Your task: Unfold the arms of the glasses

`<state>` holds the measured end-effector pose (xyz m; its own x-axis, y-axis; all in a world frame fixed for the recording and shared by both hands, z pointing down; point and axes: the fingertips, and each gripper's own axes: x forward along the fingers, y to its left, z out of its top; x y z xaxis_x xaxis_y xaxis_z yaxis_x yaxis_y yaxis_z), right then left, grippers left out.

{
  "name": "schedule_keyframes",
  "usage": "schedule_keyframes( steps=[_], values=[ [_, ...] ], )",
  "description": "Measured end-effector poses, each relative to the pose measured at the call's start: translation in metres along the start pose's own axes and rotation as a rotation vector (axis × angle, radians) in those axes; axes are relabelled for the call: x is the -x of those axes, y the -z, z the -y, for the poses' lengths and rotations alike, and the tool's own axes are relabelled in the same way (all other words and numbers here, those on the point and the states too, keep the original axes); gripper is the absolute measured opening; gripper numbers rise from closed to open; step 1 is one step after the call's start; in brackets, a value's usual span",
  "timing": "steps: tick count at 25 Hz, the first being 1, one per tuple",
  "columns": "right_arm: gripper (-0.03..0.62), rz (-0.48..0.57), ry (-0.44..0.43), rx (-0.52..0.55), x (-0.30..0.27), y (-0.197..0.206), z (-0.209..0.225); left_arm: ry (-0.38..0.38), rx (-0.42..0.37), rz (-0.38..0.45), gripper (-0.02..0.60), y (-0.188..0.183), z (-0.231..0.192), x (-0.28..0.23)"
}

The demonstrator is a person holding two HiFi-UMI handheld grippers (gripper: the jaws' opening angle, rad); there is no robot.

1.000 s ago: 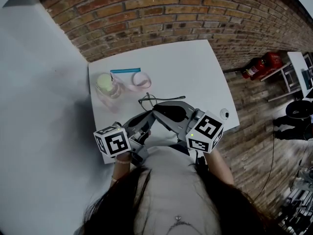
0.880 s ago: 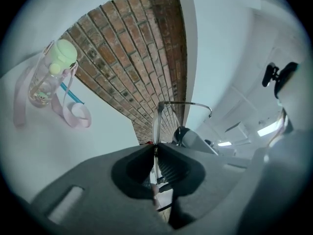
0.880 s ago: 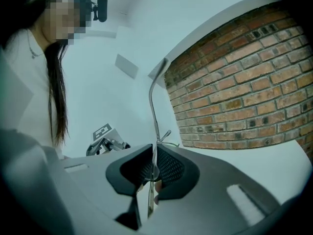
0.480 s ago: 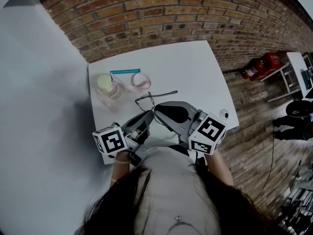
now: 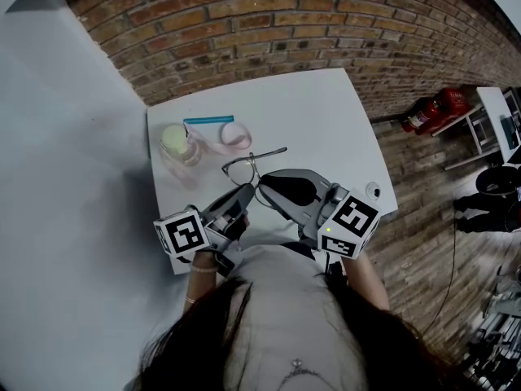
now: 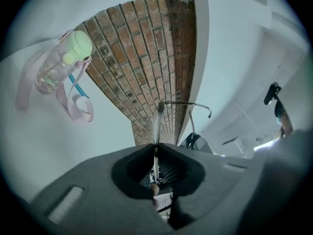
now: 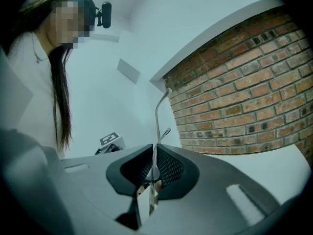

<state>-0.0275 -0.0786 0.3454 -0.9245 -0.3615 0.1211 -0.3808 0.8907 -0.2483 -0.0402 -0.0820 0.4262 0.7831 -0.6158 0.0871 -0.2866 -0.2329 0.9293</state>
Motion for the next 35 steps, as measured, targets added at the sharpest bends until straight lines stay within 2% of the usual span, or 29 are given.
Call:
schedule_keyframes(
  steps=[2,4,9,25,35],
  values=[
    [0.031,0.0,-0.004,0.002,0.0,-0.001,-0.001,-0.008,0.026,0.008,0.021,0.0,-0.002,0.001],
    [0.031,0.001,-0.009,0.005,0.001,-0.003,-0.001,0.0,0.019,0.014,0.021,-0.001,0.001,0.001],
    [0.031,0.007,-0.01,0.013,0.003,-0.007,-0.001,0.015,0.087,0.043,0.021,-0.001,0.003,0.0],
    [0.031,0.064,0.012,0.008,0.01,-0.016,-0.001,0.099,0.142,0.069,0.021,-0.009,0.012,-0.001],
    [0.031,0.083,0.022,0.001,0.008,-0.018,0.0,0.104,0.159,0.086,0.021,-0.016,0.006,0.006]
  ],
)
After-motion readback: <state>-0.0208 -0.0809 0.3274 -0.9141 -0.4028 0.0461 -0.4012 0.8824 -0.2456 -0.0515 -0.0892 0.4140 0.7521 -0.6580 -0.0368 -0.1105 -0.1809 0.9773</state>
